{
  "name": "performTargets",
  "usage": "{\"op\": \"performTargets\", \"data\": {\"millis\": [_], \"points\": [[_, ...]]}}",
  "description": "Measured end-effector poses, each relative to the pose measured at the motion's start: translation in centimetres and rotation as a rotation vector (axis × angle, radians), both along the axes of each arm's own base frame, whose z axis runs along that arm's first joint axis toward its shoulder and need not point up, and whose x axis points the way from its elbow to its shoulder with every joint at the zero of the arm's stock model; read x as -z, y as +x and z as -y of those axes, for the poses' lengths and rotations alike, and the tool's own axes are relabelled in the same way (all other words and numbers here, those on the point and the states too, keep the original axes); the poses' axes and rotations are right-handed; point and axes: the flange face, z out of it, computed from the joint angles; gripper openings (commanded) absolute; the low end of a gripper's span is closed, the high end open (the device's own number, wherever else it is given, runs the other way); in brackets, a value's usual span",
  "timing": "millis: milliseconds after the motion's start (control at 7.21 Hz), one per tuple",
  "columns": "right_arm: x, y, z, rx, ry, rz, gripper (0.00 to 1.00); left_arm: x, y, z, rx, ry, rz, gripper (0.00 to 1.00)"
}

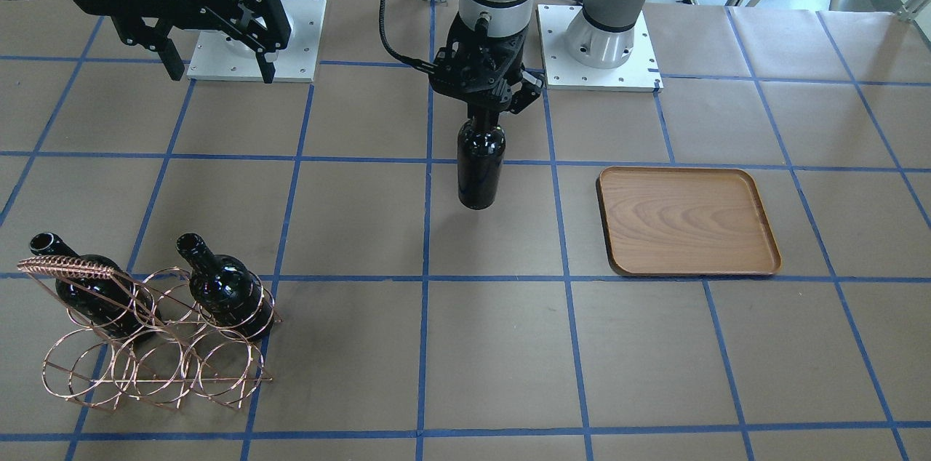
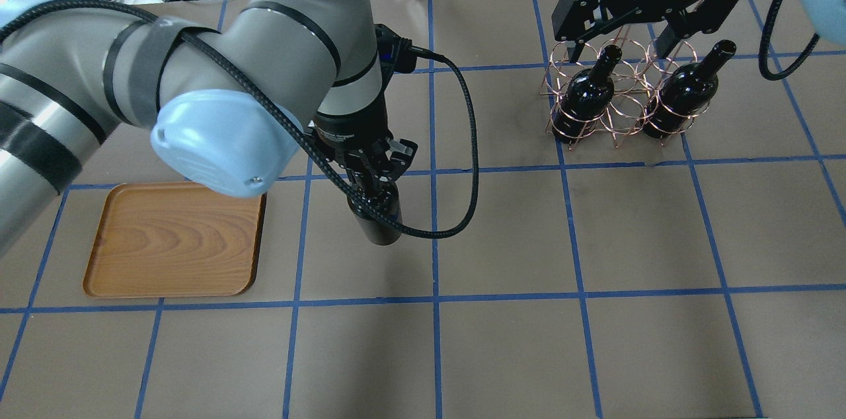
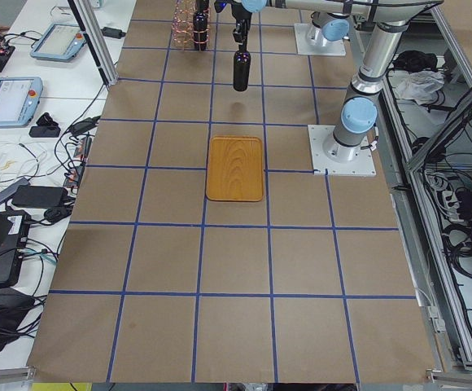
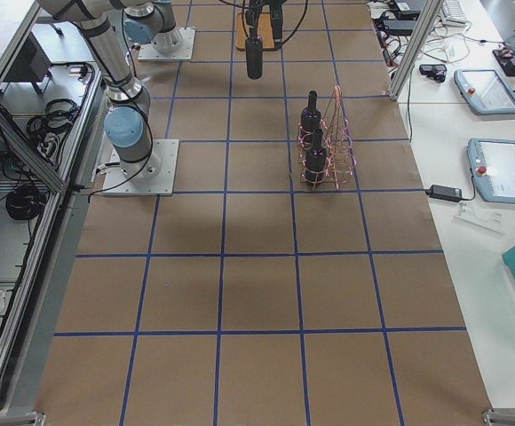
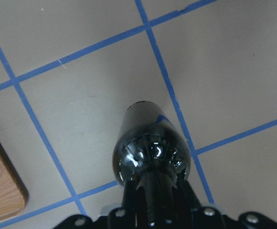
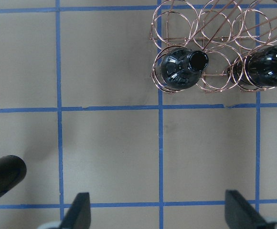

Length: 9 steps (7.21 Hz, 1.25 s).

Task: Take wine from basket and place on tray
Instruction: 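Lift the bottle with the left gripper and carry it over the wooden tray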

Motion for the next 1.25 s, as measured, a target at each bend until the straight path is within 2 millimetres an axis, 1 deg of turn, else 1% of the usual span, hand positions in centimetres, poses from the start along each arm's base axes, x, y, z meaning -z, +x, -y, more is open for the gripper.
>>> {"op": "performTargets", "data": {"millis": [139,277,416,555,693,971,1109,1248], "points": [[0.0,0.0,0.0,0.0,0.0,-0.001,1.0,-1.0,1.9,0.9,-0.018,-0.013,0.033,0.0],[0.0,0.0,0.0,0.0,0.0,-0.001,1.0,-1.6,4.3,2.0,-0.054,-0.025,0.051,0.0],[0.0,0.0,0.0,0.0,-0.001,0.0,1.0,-2.2,7.8,3.4,-0.097,-0.033,0.057,0.0],[0.0,0.0,0.0,-0.001,-0.001,0.003,1.0,-2.8,11.6,4.6,-0.119,-0.038,0.058,0.0],[0.0,0.1,0.0,-0.002,0.0,0.007,1.0,-3.4,15.7,5.3,-0.129,-0.044,0.055,0.0],[0.1,0.1,0.0,-0.002,0.001,0.002,1.0,-3.8,23.6,6.0,-0.114,-0.039,0.046,0.0],[0.1,0.1,0.0,-0.002,0.002,0.0,1.0,-3.0,27.9,6.1,-0.102,-0.025,0.029,0.0],[0.2,0.1,-0.1,-0.001,0.002,-0.002,1.0,-1.8,31.7,5.9,-0.099,-0.017,-0.001,0.0]]}}
